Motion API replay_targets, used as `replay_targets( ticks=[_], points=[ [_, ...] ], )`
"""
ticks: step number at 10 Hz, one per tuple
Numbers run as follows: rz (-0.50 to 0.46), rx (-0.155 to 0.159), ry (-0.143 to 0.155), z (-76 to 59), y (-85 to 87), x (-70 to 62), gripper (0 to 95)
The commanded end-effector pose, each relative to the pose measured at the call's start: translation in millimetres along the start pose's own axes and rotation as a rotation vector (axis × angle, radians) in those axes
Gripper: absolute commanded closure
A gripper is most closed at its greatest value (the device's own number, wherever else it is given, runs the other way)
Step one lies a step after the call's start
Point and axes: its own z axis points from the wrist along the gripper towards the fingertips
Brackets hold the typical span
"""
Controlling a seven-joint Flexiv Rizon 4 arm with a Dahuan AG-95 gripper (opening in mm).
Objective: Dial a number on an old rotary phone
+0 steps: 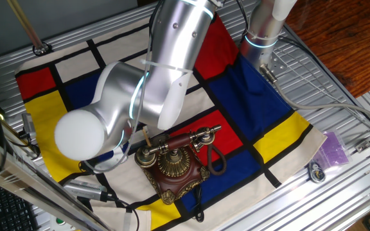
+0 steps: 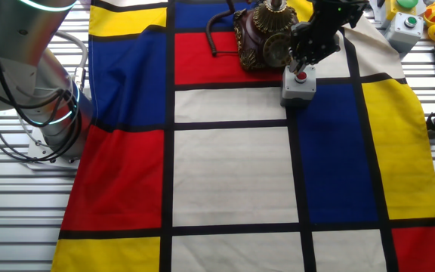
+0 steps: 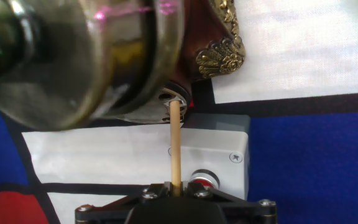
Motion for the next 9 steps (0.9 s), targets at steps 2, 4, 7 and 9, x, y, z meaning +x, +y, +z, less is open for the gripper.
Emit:
replay_targets(
  ticks=[2,4,7,9],
  points=[
    [-0.017,0.016,0.011,1.2,-0.2,1.3,95.0],
    [-0.028,0.027,0.015,1.7,-0.6,2.2,95.0],
    [-0.04,0.042,0.029,3.4,-1.6,2.3,95.0],
    [-0.04,0.044,0.029,3.4,-1.7,2.9,95.0]
  ],
)
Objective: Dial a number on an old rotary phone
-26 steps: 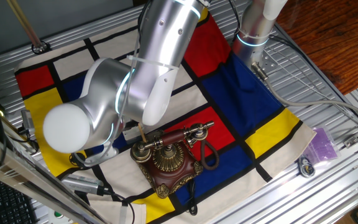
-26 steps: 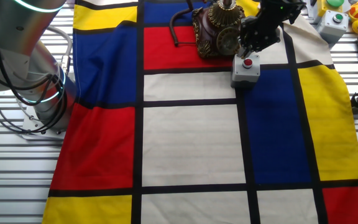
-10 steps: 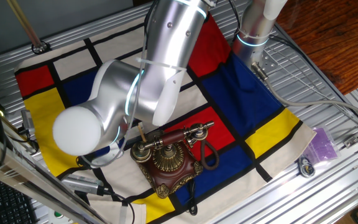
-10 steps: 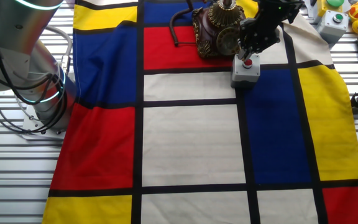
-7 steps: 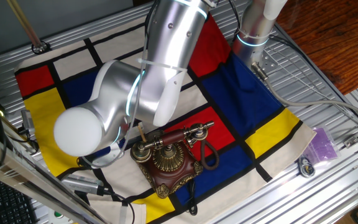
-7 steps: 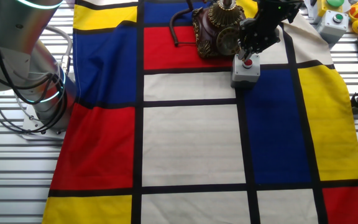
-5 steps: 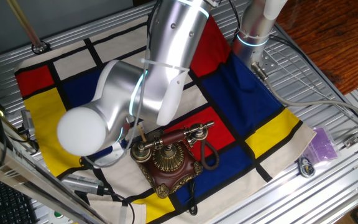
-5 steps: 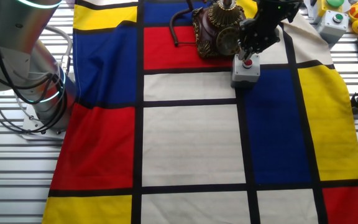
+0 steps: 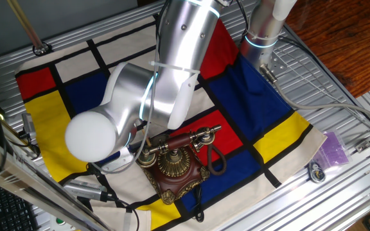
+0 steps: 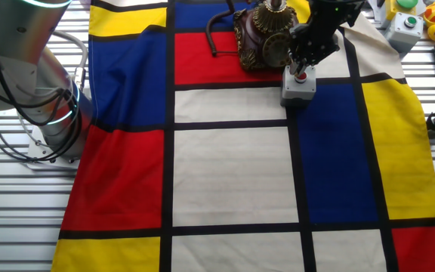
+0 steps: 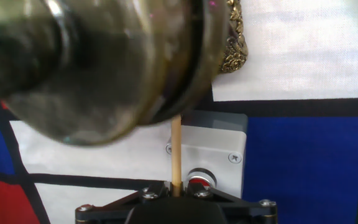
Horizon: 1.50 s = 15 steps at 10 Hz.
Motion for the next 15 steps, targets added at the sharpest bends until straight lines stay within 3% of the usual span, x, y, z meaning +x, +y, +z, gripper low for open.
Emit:
replay_targets(
  ticks=[1,15],
  points=[
    [0.002,0.0,-0.004,0.1,1.0,0.7,95.0],
    [0.003,-0.01,0.0,-1.8,-1.7,-1.5,95.0]
  ],
)
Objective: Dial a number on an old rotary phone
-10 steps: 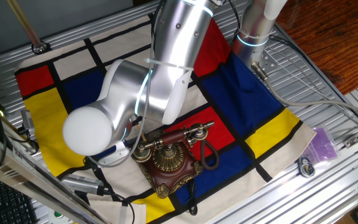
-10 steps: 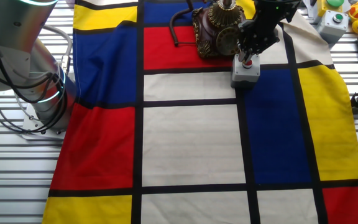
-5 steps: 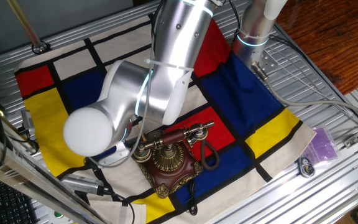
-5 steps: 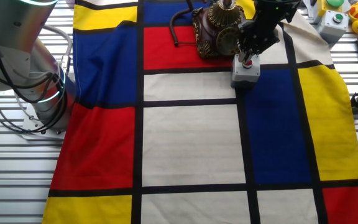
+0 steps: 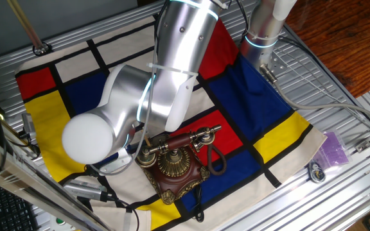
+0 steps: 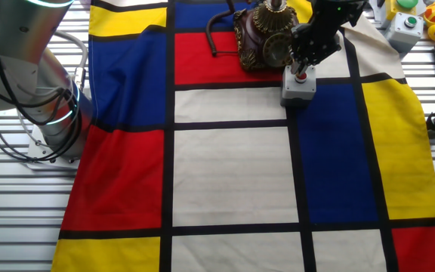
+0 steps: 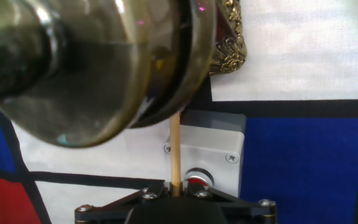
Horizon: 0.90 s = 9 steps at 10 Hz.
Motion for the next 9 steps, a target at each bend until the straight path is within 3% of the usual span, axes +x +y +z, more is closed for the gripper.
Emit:
replay_targets(
  ticks=[1,9],
  points=[
    [0.004,0.0,0.001,0.5,-0.2,-0.3,95.0],
    [0.006,-0.001,0.016,1.4,-0.9,-0.2,95.0]
  ],
)
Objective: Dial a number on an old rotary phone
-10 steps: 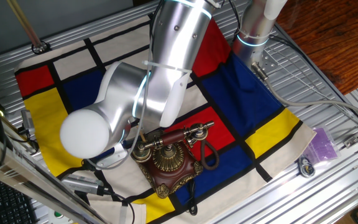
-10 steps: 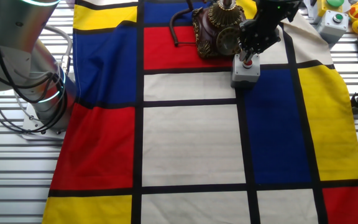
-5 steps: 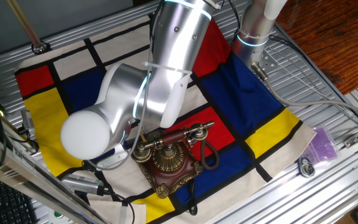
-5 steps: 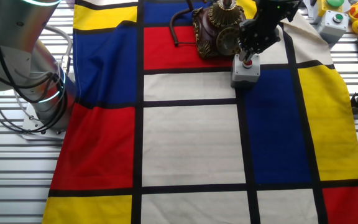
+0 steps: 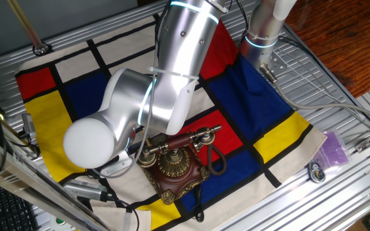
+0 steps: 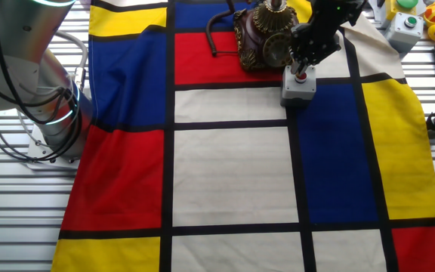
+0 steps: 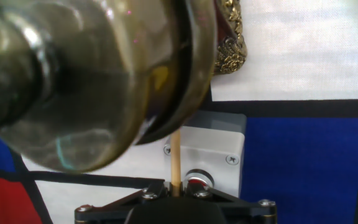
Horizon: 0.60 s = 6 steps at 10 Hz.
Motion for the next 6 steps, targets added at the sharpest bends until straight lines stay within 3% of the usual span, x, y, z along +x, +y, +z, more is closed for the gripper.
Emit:
replay_targets(
  ticks=[1,6],
  points=[
    [0.0,0.004,-0.002,1.4,-0.4,0.5,95.0],
    [-0.005,0.005,0.01,2.5,-1.0,1.3,95.0]
  ],
)
